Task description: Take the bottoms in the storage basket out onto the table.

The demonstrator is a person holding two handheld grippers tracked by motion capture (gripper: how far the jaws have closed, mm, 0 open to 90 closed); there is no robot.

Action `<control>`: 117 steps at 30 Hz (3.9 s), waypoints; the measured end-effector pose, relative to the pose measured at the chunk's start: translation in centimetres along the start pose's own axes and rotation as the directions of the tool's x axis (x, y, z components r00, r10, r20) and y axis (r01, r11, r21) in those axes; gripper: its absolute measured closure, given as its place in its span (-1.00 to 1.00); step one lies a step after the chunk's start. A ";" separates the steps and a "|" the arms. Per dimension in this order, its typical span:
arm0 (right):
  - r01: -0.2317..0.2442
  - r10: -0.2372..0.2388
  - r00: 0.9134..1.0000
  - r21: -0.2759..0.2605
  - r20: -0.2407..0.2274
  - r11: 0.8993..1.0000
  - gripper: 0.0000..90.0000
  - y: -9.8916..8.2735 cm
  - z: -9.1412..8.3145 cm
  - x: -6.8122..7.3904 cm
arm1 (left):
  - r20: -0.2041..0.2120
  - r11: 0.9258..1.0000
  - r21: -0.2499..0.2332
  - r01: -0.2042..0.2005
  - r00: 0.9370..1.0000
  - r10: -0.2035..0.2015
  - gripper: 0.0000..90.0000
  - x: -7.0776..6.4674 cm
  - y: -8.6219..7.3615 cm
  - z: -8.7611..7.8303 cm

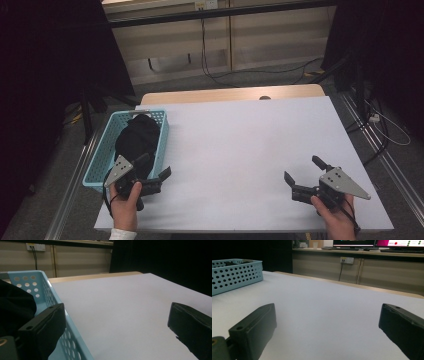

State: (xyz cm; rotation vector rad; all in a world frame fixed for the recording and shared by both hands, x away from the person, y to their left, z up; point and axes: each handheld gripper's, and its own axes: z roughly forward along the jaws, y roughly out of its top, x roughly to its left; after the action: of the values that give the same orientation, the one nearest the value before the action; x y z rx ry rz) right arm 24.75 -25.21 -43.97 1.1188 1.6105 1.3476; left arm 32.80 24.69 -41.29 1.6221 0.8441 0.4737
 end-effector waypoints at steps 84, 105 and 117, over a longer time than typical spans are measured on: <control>0.011 -0.011 0.999 0.004 -0.030 1.000 -0.98 -0.1 0.1 -0.1 | -0.103 0.997 0.072 -0.010 0.994 0.017 -0.95 8.6 9.2 5.1; 0.008 -0.008 1.000 0.002 -0.026 1.000 -0.98 -0.2 -0.4 -0.5 | -0.200 0.983 0.167 0.070 0.979 -0.035 -0.95 13.0 6.4 6.5; 0.014 -0.014 0.999 0.000 -0.033 1.000 -0.98 -0.2 -0.4 -0.3 | -0.263 0.963 0.255 0.082 0.965 -0.012 -0.94 14.9 4.8 6.5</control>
State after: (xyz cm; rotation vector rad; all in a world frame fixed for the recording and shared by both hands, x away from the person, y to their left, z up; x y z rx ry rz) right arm 24.45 -25.63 -44.11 1.0889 1.6394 1.3626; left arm 48.47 31.20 -40.25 1.8034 1.1815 0.5664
